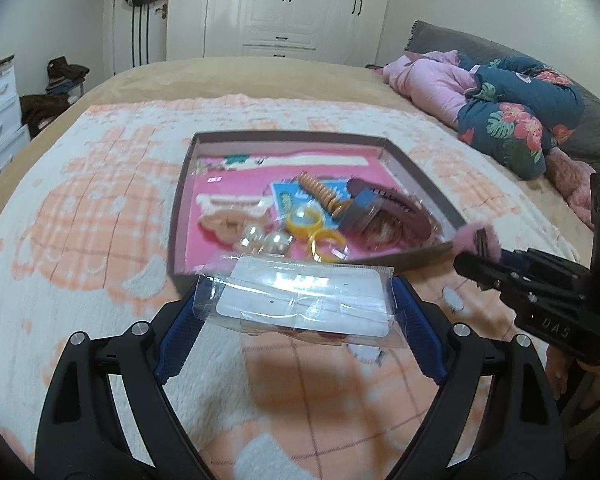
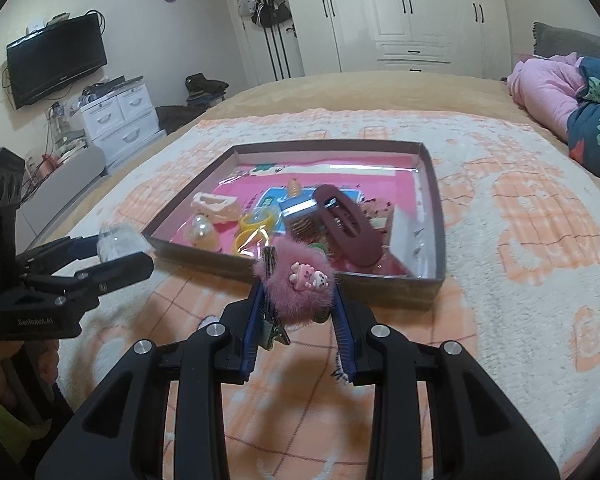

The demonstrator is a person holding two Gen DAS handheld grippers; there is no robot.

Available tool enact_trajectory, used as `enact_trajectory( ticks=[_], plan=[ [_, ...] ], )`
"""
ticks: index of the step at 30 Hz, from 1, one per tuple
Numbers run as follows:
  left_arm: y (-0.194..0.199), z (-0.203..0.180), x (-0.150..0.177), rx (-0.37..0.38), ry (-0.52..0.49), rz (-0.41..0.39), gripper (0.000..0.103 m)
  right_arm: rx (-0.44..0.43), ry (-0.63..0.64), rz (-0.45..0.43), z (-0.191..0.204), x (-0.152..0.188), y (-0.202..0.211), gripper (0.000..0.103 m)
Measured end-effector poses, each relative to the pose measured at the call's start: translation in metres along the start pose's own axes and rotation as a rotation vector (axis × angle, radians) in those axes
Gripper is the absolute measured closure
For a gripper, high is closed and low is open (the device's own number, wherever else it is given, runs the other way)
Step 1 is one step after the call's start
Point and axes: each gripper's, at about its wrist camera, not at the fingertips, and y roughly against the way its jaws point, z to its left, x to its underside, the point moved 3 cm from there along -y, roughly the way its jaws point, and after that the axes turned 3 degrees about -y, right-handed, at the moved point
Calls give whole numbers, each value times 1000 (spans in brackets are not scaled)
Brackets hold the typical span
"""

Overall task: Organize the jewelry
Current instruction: 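Carry the clear bag and pink keychain into the box and open both tools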

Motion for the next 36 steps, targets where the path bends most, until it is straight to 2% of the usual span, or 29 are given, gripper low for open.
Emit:
enact_trajectory(
  ticks=[17, 28, 36],
  plan=[
    [-23, -11, -59, 9, -28, -75, 23, 75, -15, -79, -36, -39, 3, 72],
    [-56, 4, -65, 1, 31, -45, 23, 107, -20, -75, -53, -66, -25, 72],
    [-81, 7, -61, 6, 45, -12, 23, 124, 7, -21, -53, -64, -54, 72]
  ],
)
